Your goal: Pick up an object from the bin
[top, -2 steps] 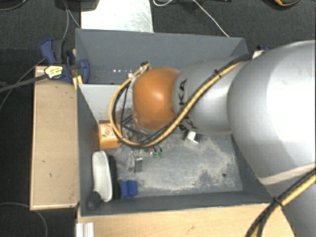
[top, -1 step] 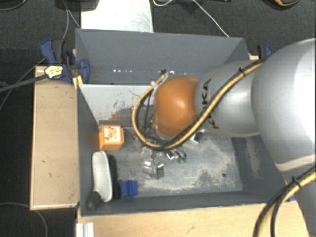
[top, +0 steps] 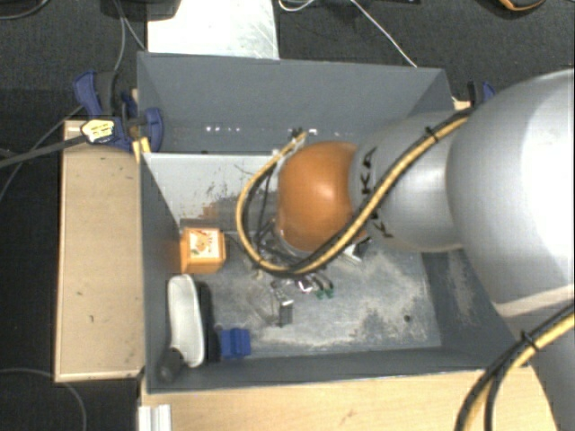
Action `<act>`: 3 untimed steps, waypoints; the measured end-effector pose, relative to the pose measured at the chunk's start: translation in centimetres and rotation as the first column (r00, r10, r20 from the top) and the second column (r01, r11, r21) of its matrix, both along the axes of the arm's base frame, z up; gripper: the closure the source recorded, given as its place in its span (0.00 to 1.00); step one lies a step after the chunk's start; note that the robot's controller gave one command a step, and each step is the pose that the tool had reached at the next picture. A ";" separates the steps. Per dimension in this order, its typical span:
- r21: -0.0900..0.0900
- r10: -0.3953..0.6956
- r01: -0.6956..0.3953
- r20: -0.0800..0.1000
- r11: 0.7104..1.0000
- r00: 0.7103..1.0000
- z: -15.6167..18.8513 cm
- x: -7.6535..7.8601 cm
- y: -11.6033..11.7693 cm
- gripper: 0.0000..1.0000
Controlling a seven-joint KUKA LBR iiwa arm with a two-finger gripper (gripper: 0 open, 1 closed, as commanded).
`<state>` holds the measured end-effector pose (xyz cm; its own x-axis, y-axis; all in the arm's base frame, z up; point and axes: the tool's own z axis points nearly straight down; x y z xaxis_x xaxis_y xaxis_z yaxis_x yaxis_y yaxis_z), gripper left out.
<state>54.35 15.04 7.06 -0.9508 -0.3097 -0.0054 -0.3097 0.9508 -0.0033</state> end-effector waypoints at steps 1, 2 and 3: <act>0.003 0.203 -0.203 -0.008 0.979 0.979 0.0 -0.7 -0.4 1.00; 0.003 0.202 -0.202 -0.008 0.979 0.979 0.0 -0.7 -0.4 1.00; 0.004 0.202 -0.201 -0.010 0.979 0.979 0.8 -0.9 -0.4 1.00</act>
Offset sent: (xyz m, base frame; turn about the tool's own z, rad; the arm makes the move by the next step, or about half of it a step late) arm 0.0000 0.0000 0.0000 0.0000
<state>53.46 14.61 7.86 -0.8689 -0.4950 0.0028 -0.4950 0.8689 0.0038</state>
